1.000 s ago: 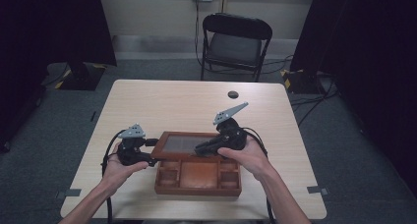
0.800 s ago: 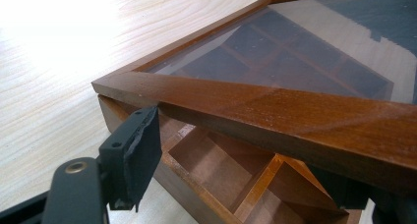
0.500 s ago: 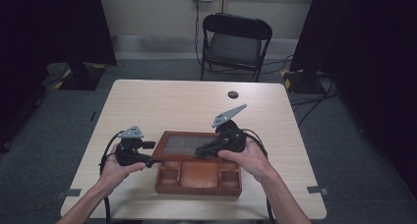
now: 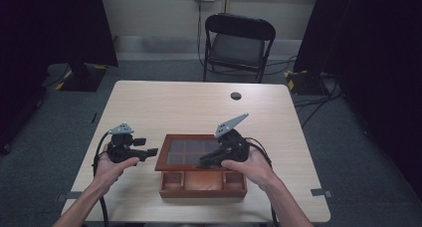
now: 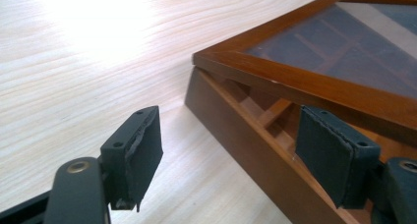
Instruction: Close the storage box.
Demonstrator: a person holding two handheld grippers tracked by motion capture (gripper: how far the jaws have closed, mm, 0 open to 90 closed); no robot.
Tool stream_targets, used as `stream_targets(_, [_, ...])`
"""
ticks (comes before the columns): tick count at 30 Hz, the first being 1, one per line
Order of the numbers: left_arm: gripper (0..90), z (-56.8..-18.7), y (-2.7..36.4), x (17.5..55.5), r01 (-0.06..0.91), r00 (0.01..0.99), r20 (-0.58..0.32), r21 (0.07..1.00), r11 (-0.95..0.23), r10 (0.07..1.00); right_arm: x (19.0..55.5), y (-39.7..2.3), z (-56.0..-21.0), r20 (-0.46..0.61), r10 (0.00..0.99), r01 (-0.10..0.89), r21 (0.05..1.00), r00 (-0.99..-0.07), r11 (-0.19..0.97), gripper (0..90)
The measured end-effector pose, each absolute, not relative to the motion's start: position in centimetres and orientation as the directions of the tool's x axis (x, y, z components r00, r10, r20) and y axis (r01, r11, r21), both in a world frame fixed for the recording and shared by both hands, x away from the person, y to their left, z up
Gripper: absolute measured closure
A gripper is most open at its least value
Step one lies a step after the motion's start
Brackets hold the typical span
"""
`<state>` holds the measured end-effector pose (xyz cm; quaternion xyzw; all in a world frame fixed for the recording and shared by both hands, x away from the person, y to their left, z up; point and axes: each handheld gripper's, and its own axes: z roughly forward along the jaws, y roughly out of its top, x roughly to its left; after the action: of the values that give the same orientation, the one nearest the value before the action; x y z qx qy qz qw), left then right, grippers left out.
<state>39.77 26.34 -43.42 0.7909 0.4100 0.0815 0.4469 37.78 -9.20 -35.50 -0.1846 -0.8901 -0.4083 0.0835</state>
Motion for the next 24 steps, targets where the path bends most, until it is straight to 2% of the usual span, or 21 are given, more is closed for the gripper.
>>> stream_targets(24, [25.6,-44.0,26.6,40.5,0.597,0.630,-0.234,0.756,-0.269,0.741,36.2,-8.2,-39.2,0.305,0.282,0.415,0.652,-0.910,0.634,82.3])
